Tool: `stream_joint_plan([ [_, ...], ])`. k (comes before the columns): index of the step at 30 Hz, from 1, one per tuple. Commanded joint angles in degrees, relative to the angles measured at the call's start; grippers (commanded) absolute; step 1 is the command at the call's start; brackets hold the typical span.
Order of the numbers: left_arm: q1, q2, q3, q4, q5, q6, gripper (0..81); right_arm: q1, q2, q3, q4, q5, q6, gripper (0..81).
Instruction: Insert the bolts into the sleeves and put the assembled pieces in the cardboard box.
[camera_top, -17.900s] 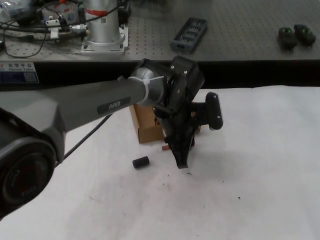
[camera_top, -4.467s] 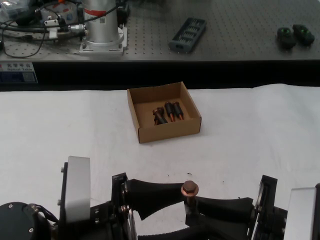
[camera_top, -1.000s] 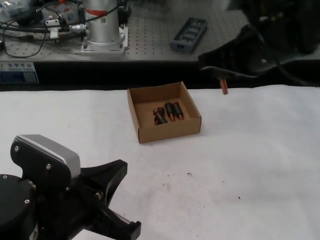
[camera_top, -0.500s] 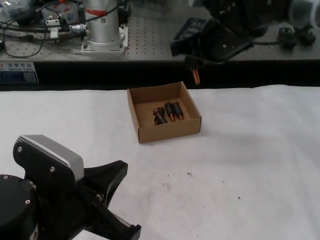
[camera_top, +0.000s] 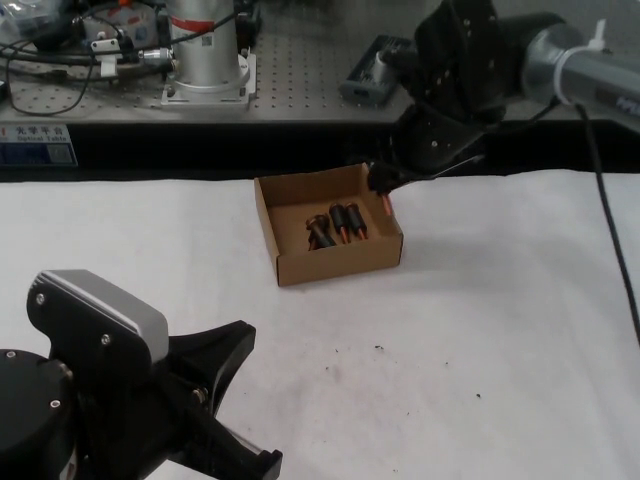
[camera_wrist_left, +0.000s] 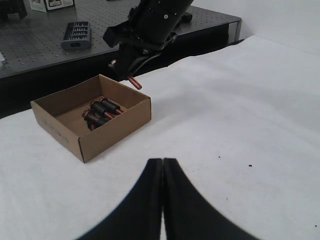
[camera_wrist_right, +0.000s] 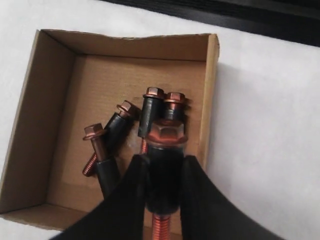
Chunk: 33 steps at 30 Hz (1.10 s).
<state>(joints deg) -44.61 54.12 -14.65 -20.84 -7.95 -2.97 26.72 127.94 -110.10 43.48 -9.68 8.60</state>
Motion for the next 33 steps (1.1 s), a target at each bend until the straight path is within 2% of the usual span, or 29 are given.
stream_joint_plan([
  [1, -0.1, -0.6, -0.6, -0.2, -0.8, 0.8, 0.7, -0.6, 1.9, -3.3, -1.3, -2.9, 0.6, 5.7],
  [9, -0.1, -0.6, -0.6, -0.2, -0.8, 2.1, 0.7, -0.6, 4.5, -4.6, -3.2, -6.4, 0.6, 5.7],
  [22, -0.1, -0.6, -0.6, -0.2, -0.8, 2.1, 0.7, -0.6, 6.8, -4.6, -3.6, -8.1, 0.6, 5.5],
  [26, -0.1, -0.6, -0.6, -0.2, -0.8, 2.1, 0.7, -0.6, 6.8, -4.6, -3.6, -8.1, 0.6, 0.3],
  [28, -0.1, -0.6, -0.6, -0.2, -0.8, 2.1, 0.7, -0.6, 6.8, -4.6, -3.6, -8.1, 0.6, 6.6],
  [31, -0.1, -0.6, -0.6, -0.2, -0.8, 2.1, 0.7, -0.6, 6.8, -4.6, -3.6, -9.9, 0.4, 21.4],
  [33, -0.1, -0.6, -0.6, -0.2, -0.8, 2.1, 0.7, -0.6, 6.8, -4.6, -3.6, -11.1, 0.4, 26.3],
])
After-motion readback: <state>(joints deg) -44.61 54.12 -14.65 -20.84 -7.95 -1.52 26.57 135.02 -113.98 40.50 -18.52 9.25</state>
